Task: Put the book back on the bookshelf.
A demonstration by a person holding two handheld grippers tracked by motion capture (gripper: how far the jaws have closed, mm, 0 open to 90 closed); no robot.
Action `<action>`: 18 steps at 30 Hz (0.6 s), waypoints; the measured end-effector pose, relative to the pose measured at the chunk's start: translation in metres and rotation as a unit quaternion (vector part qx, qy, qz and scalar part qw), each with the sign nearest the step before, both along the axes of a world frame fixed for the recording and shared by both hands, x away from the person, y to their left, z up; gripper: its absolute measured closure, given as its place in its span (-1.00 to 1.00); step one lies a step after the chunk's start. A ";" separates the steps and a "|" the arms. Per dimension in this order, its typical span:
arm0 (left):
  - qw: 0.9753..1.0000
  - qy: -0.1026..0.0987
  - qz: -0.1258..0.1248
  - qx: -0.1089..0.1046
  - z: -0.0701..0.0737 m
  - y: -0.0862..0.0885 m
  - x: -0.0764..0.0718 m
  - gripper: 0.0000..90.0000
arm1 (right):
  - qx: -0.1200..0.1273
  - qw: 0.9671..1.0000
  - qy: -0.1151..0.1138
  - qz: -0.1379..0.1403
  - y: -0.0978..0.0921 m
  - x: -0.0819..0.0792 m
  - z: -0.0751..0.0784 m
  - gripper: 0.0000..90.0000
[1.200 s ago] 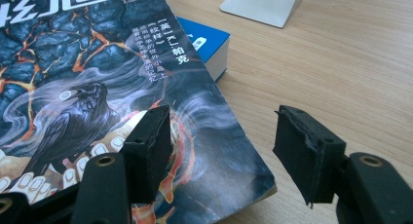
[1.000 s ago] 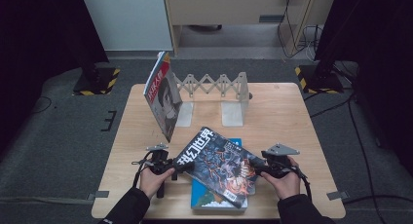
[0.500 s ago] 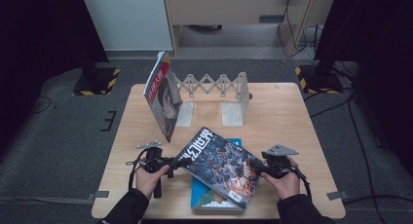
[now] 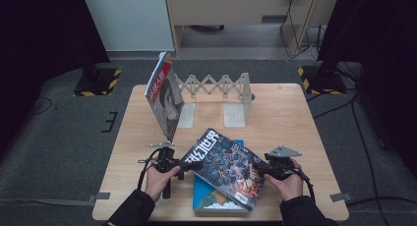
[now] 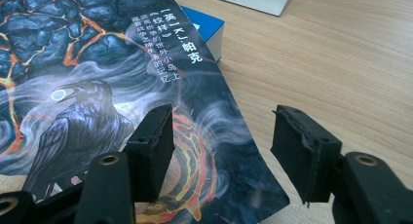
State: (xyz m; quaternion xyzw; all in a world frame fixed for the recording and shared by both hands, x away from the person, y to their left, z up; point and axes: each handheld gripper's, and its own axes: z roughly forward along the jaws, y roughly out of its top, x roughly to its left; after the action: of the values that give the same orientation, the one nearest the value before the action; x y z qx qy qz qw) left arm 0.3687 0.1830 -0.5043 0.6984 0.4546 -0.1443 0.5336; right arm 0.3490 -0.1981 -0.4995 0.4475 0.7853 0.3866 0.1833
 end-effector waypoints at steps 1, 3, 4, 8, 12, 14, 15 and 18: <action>1.000 0.006 0.004 -0.004 0.000 0.000 0.000 0.34 | 0.000 1.000 0.000 0.000 0.000 0.000 0.000 -0.11; 1.000 0.011 0.006 -0.007 0.001 0.001 0.000 0.38 | 0.001 1.000 0.001 0.000 0.000 0.000 0.000 -0.12; 1.000 0.015 0.008 -0.008 0.003 0.001 -0.001 0.40 | 0.002 1.000 0.000 0.000 0.000 0.001 0.000 -0.12; 1.000 0.017 0.009 -0.013 0.011 0.000 -0.002 0.48 | 0.004 1.000 0.002 -0.002 -0.001 0.000 0.001 -0.14; 1.000 0.005 0.011 -0.007 0.025 -0.003 -0.005 0.53 | 0.010 1.000 0.000 -0.005 -0.002 0.001 0.002 -0.16; 1.000 0.002 0.011 -0.005 0.029 -0.004 -0.005 0.55 | 0.013 1.000 -0.004 -0.011 -0.005 0.001 0.003 -0.17; 1.000 0.002 0.014 -0.006 0.032 -0.004 -0.006 0.57 | 0.014 1.000 -0.005 -0.013 -0.006 0.001 0.004 -0.17; 1.000 0.001 0.019 -0.006 0.041 -0.004 -0.007 0.60 | 0.019 1.000 -0.011 -0.023 -0.012 0.001 0.006 -0.17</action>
State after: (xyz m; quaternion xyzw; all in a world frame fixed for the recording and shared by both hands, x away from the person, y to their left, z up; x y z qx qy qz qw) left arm 0.3617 0.1787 -0.4631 0.6860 0.4674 -0.1372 0.5404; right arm 0.3504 -0.2098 -0.4931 0.4647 0.7655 0.4015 0.1921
